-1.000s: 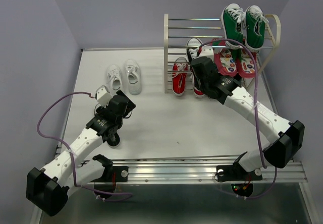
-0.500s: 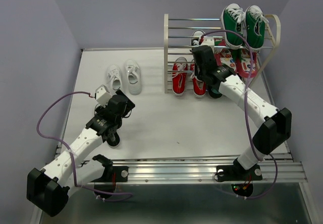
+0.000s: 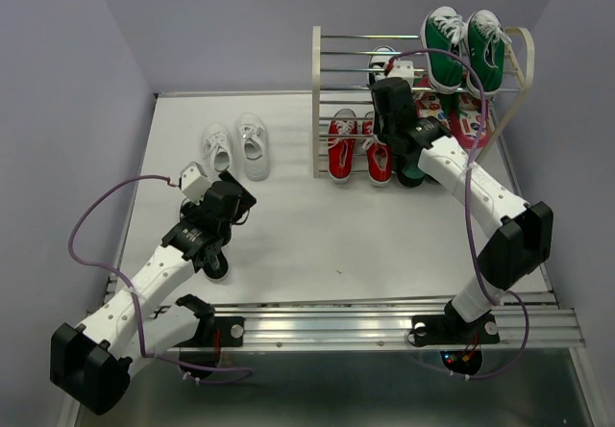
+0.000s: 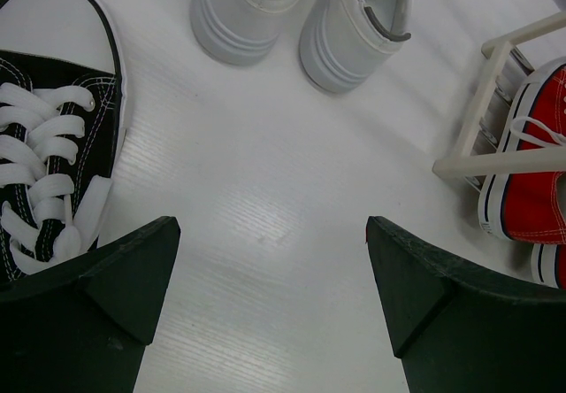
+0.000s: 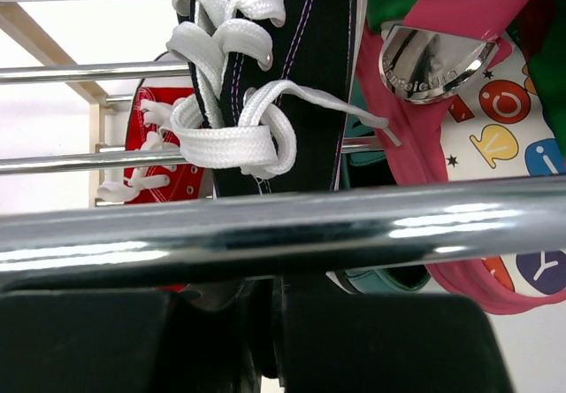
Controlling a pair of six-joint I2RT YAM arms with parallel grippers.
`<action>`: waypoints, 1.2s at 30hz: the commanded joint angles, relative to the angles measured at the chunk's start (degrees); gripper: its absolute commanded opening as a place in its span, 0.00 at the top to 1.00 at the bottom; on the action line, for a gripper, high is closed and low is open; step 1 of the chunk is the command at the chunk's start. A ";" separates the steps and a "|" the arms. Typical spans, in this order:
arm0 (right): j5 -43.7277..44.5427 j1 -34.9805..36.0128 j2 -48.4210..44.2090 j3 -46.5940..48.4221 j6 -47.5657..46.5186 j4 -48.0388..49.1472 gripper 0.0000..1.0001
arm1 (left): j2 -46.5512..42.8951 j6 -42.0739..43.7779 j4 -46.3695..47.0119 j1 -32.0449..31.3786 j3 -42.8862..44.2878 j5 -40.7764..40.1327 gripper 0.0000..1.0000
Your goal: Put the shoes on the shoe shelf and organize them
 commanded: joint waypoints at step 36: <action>-3.44 -3.02 -0.98 2.30 4.34 7.60 0.39 | -2.44 -1.48 -1.84 0.45 -0.30 -0.31 0.01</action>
